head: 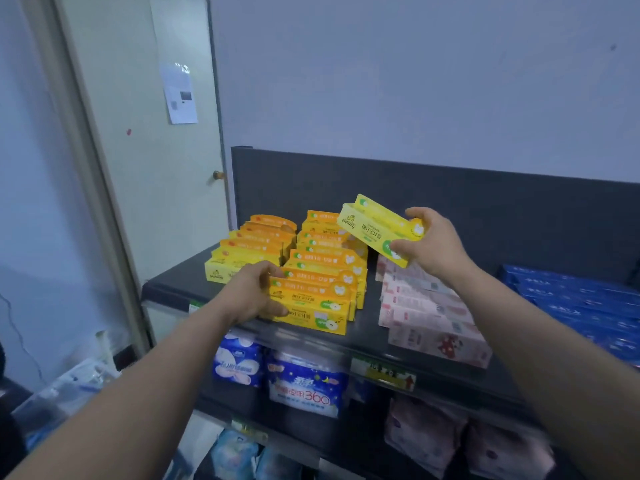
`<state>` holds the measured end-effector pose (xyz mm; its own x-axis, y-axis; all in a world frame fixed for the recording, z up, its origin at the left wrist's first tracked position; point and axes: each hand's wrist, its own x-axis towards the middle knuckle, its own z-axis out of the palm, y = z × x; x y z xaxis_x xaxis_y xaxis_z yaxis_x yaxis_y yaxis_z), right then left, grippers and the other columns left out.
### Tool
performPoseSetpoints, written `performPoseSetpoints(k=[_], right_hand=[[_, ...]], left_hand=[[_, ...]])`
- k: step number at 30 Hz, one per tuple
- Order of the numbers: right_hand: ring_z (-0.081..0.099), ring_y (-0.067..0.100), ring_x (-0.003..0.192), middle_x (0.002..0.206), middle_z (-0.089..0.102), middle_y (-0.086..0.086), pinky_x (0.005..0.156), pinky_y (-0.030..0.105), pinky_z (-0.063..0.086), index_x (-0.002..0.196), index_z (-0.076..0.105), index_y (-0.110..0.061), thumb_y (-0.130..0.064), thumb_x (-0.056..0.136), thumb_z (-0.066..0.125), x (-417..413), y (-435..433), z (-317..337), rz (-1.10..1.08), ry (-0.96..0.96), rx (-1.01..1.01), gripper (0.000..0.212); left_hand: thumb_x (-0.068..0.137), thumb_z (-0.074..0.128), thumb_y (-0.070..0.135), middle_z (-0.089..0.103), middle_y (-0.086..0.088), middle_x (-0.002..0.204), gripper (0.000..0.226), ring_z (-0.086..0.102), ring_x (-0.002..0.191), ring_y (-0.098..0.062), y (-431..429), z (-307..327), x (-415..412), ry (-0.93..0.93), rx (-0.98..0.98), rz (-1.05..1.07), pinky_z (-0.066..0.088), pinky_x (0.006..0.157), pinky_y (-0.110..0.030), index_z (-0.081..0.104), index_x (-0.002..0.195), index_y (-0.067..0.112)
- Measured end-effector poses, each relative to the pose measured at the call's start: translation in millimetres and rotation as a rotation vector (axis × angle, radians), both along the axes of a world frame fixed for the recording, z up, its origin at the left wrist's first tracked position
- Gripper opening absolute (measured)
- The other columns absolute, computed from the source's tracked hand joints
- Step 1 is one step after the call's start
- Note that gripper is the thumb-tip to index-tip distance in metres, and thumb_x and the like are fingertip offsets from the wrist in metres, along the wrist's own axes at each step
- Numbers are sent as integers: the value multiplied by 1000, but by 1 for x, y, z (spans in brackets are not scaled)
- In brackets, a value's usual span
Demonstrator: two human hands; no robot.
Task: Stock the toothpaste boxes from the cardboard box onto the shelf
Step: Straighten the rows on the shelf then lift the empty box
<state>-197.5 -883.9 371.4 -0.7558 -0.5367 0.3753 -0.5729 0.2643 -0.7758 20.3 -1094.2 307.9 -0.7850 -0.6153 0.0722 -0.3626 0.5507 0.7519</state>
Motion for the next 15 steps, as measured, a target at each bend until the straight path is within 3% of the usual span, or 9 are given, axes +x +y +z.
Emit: performPoseSetpoints(k=[2,5,7,10,13,15], right_hand=[[61,8,75,125,50,-1,48,16,45,133,49,-19,-11,77,77,-1,-9,3,-39,-29,-15,64],[65,18,70,124,52,3,52,31,54,132,49,-18,-6,76,76,-2,-23,6,-86,-46,-22,63],[64,22,73,128,50,4,48,30,52,133,48,-18,-3,76,74,-2,-33,7,-111,-38,-18,64],[60,20,81,134,47,3,42,18,44,135,46,-17,-1,77,70,-1,-46,9,-138,-11,15,66],[58,20,97,136,47,3,48,18,43,135,46,-17,0,75,69,-4,-58,9,-172,15,44,66],[58,21,97,133,49,3,48,19,43,133,48,-17,-1,75,70,-8,-64,11,-188,10,43,64]], left_hand=[[59,91,18,57,-6,100,60,55,84,-19,-9,5,-1,-19,-13,-52,52,74,-37,57,108,23],[58,91,29,62,-5,96,54,62,87,-23,-29,18,-5,6,52,-128,55,84,-44,61,101,23],[63,88,32,61,-2,89,43,64,86,-23,-44,27,-11,55,107,-148,57,82,-46,63,97,20],[79,76,30,60,2,88,23,63,83,-20,-59,36,-24,142,21,-94,58,77,-41,65,96,18],[90,64,24,62,3,95,15,59,85,-14,-70,42,-40,200,-124,-58,50,68,-26,66,103,17],[93,60,18,65,1,106,18,58,92,-11,-76,43,-53,181,-195,-93,44,74,-22,66,109,16]])
